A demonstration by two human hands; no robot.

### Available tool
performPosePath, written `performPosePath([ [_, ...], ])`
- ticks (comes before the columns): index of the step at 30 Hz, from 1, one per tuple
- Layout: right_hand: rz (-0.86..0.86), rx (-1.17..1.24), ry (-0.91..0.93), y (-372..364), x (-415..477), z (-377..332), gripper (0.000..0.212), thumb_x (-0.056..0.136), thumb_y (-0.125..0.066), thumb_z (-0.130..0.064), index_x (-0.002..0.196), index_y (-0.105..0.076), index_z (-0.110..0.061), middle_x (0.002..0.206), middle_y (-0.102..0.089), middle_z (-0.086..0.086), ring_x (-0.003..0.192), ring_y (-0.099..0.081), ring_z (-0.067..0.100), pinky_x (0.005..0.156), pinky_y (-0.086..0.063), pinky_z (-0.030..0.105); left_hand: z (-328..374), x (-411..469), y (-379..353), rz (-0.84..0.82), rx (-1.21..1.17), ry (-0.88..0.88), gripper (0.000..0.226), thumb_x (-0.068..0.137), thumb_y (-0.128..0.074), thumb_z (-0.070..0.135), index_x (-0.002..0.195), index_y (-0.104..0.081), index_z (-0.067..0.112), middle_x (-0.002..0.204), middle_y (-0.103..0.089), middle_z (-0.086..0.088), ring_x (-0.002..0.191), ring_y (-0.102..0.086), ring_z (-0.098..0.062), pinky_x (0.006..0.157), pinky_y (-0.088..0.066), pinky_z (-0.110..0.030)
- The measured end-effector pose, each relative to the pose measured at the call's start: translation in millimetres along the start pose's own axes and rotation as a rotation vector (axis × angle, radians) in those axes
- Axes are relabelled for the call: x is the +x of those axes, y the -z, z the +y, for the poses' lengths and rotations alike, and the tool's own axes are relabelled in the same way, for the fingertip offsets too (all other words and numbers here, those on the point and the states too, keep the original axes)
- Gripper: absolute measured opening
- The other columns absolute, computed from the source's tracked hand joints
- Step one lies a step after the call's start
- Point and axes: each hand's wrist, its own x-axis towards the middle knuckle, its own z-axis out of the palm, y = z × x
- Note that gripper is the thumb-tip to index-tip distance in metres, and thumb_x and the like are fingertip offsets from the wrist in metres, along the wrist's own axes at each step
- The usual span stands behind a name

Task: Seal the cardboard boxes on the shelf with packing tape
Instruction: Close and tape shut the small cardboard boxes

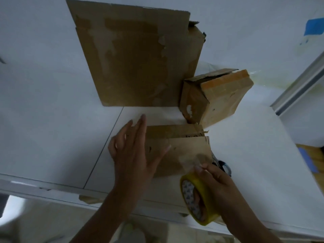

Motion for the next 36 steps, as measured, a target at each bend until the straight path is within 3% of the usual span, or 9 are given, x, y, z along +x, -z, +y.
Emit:
performPosePath([
  [5, 0.001, 0.023, -0.001, -1.6, -1.7, -1.0, 0.024, 0.087, -0.059, -0.039, 0.093, -0.065, -0.016, 0.064, -0.065, 0.015, 0.055, -0.057, 0.031, 0.05, -0.051, 0.03, -17.8, 16.3, 0.3, -0.223, 0.084, -0.112, 0.066, 0.072, -0.059, 0.073, 0.119, -0.065, 0.026, 0.108, -0.07, 0.006, 0.119, -0.056, -0.02, 0.106, -0.011, -0.037],
  [8, 0.002, 0.016, 0.037, -2.1, -3.6, -0.3, 0.032, 0.072, -0.064, -0.048, 0.089, -0.068, -0.021, 0.086, -0.063, 0.017, 0.075, -0.06, 0.03, 0.069, -0.048, 0.035, -7.2, 11.8, 3.7, -0.144, 0.051, -0.117, 0.044, 0.063, -0.082, 0.056, 0.096, -0.069, 0.031, 0.093, -0.069, 0.012, 0.104, -0.062, -0.019, 0.102, -0.015, -0.035],
  [11, 0.012, 0.074, 0.042, -0.9, -7.1, 0.5, 0.014, 0.084, -0.063, -0.033, 0.084, -0.069, -0.021, 0.082, -0.066, 0.012, 0.073, -0.063, 0.026, 0.07, -0.049, 0.035, 9.2, -4.2, 9.6, -0.035, -0.05, -0.133, 0.036, 0.057, -0.092, 0.037, 0.082, -0.067, 0.027, 0.082, -0.068, 0.013, 0.088, -0.063, -0.014, 0.097, -0.023, -0.027],
  [16, -0.017, 0.169, -0.067, 2.9, -15.5, 5.2, 0.017, 0.088, -0.063, -0.023, 0.099, -0.071, -0.012, 0.067, -0.066, 0.007, 0.052, -0.062, 0.014, 0.052, -0.048, 0.025, 20.1, -40.3, 12.9, 0.031, -0.071, -0.143, 0.023, 0.062, -0.092, 0.024, 0.07, -0.071, 0.023, 0.063, -0.067, 0.012, 0.052, -0.06, -0.011, 0.048, -0.048, -0.024],
  [19, -0.04, 0.215, -0.129, 2.8, -18.5, 10.1, 0.019, 0.089, -0.063, -0.02, 0.103, -0.072, -0.013, 0.065, -0.065, 0.009, 0.047, -0.06, 0.015, 0.045, -0.046, 0.025, 15.5, -57.8, 6.8, -0.007, -0.13, -0.173, 0.003, 0.075, -0.074, 0.027, 0.076, -0.075, 0.025, 0.075, -0.072, 0.014, 0.061, -0.064, -0.007, 0.057, -0.053, -0.025],
  [25, -0.083, 0.236, -0.198, -3.6, -23.4, 10.0, 0.037, 0.07, -0.064, -0.034, 0.087, -0.069, -0.001, 0.063, -0.063, 0.018, 0.042, -0.058, 0.019, 0.042, -0.046, 0.025, 4.8, -76.9, -3.5, -0.117, -0.257, -0.23, 0.022, 0.085, -0.06, 0.023, 0.094, -0.079, 0.017, 0.105, -0.075, 0.009, 0.096, -0.068, -0.001, 0.078, -0.057, -0.021],
  [29, -0.089, 0.247, -0.238, -12.0, -25.5, 9.7, 0.044, 0.065, -0.065, -0.038, 0.094, -0.073, -0.005, 0.072, -0.07, 0.013, 0.047, -0.063, 0.016, 0.045, -0.048, 0.026, 8.0, -71.6, 13.4, -0.329, -0.316, -0.177, 0.034, 0.08, -0.057, 0.024, 0.107, -0.076, 0.034, 0.116, -0.068, 0.025, 0.112, -0.059, 0.008, 0.088, -0.05, -0.011],
  [33, -0.068, 0.213, -0.258, -17.0, -26.5, 10.1, 0.032, 0.081, -0.064, -0.037, 0.099, -0.074, -0.011, 0.076, -0.071, 0.011, 0.058, -0.065, 0.018, 0.054, -0.049, 0.028, 12.0, -50.5, 35.7, -0.592, -0.688, 0.191, 0.026, 0.081, -0.058, 0.047, 0.104, -0.07, 0.044, 0.103, -0.067, 0.029, 0.095, -0.062, 0.011, 0.074, -0.052, -0.012],
  [36, -0.05, 0.169, -0.263, -17.3, -26.8, 9.9, 0.028, 0.087, -0.062, -0.037, 0.099, -0.073, -0.015, 0.083, -0.072, 0.012, 0.067, -0.065, 0.022, 0.06, -0.049, 0.031, 12.3, -37.4, 31.3, -0.652, -0.638, 0.211, 0.036, 0.073, -0.075, 0.062, 0.1, -0.064, 0.042, 0.102, -0.064, 0.03, 0.096, -0.06, 0.01, 0.074, -0.05, -0.01],
])
